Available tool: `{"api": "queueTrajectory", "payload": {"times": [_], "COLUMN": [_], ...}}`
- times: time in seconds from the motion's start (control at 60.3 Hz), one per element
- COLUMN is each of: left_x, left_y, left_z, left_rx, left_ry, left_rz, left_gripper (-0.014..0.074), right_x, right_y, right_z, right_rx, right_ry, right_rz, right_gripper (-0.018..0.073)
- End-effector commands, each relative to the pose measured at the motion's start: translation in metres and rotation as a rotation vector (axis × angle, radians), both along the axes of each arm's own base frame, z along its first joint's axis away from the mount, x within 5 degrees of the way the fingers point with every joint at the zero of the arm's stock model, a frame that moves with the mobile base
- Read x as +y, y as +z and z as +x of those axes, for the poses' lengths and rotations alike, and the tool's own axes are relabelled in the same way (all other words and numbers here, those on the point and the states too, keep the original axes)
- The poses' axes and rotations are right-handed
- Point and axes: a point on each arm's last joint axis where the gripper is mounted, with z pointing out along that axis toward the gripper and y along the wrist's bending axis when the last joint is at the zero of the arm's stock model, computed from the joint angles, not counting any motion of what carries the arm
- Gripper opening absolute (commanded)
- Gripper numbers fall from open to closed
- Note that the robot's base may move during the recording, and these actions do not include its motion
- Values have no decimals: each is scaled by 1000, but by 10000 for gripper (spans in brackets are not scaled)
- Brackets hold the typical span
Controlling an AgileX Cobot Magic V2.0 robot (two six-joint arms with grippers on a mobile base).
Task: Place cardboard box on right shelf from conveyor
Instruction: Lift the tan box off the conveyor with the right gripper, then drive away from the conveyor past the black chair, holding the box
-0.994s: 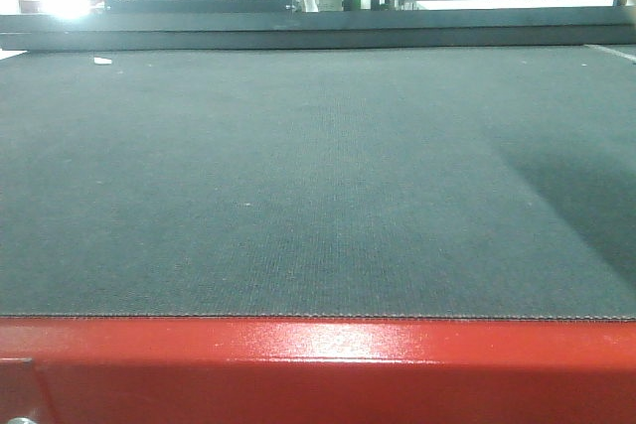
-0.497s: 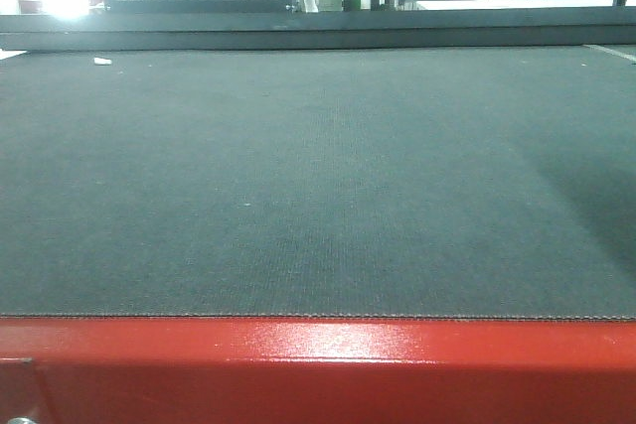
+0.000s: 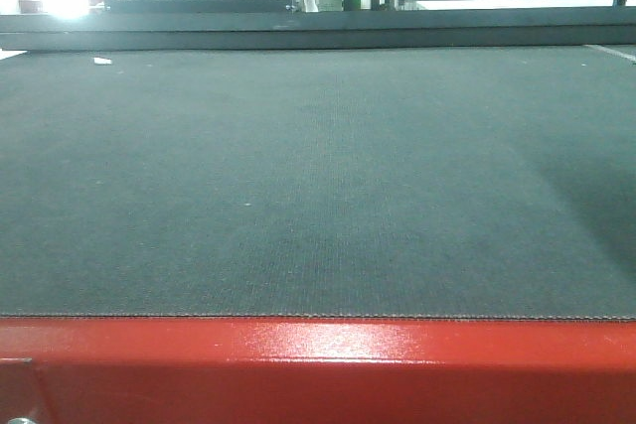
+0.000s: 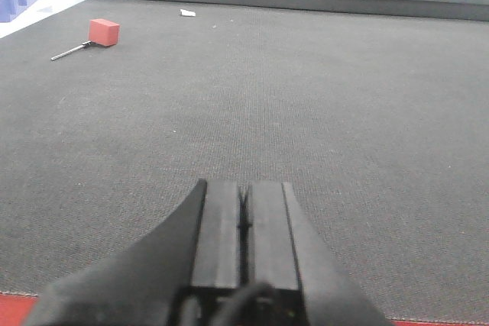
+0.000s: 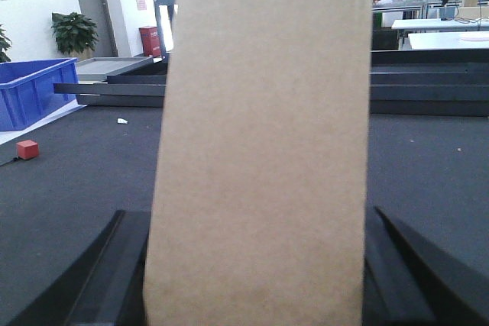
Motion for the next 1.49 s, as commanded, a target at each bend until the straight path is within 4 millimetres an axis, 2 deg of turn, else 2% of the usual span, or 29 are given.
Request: {"api": "queueTrajectory", "payload": {"times": [0.0, 1.475], "left_x": [0, 0], "left_y": [6, 6], "left_z": [-1, -1], "left_rx": [-90, -90], "left_ry": [-2, 1], "left_rz": [-11, -11], "left_gripper": [-116, -116], "right_x": [0, 0], "right_y": [18, 18], "right_z": [-3, -3], "right_rx": [-129, -129], "right_ry": [6, 6], "right_rz": [9, 9], "right_gripper": [60, 60]}}
